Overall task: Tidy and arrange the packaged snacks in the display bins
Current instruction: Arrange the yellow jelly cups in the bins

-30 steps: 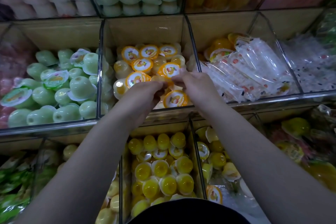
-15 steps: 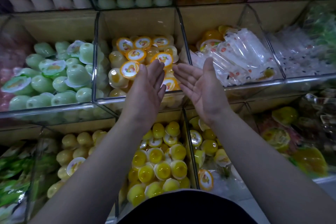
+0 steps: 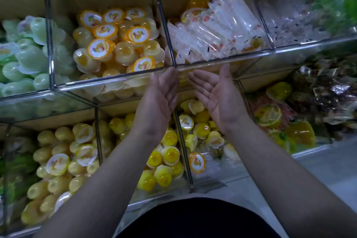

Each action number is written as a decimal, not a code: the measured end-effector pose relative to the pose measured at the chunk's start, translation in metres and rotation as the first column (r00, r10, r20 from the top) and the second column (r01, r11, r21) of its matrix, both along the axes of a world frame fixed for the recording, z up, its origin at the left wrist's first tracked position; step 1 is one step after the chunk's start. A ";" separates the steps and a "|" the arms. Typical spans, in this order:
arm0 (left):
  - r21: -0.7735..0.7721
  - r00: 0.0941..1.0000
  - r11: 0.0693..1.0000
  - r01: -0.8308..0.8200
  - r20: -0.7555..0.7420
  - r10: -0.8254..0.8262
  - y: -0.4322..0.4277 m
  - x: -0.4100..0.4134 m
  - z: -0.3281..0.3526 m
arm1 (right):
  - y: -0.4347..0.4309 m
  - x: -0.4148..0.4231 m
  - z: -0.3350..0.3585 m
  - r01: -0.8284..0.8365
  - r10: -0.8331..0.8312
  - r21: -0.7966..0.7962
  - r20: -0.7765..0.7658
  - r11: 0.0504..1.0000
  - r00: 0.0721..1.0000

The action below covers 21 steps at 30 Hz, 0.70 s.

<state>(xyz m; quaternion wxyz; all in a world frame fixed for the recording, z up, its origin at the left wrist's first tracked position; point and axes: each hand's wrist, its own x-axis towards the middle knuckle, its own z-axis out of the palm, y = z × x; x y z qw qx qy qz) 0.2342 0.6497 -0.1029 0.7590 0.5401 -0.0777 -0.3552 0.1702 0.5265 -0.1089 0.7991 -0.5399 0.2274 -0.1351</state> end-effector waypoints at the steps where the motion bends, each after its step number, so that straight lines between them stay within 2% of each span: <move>1: 0.012 1.000 1.000 0.004 -0.006 -0.004 -0.002 -0.003 -0.004 | -0.003 -0.004 -0.004 0.009 -0.009 0.002 -0.012 1.000 1.000; 16: 0.109 0.990 0.994 0.029 -0.144 -0.013 -0.049 -0.029 -0.055 | -0.048 -0.036 -0.062 0.034 -0.019 0.049 -0.272 0.998 0.962; 21: 0.207 0.984 0.977 0.051 -0.178 -0.013 -0.055 -0.037 -0.076 | -0.055 -0.039 -0.085 -0.048 0.064 0.052 -0.391 0.998 0.918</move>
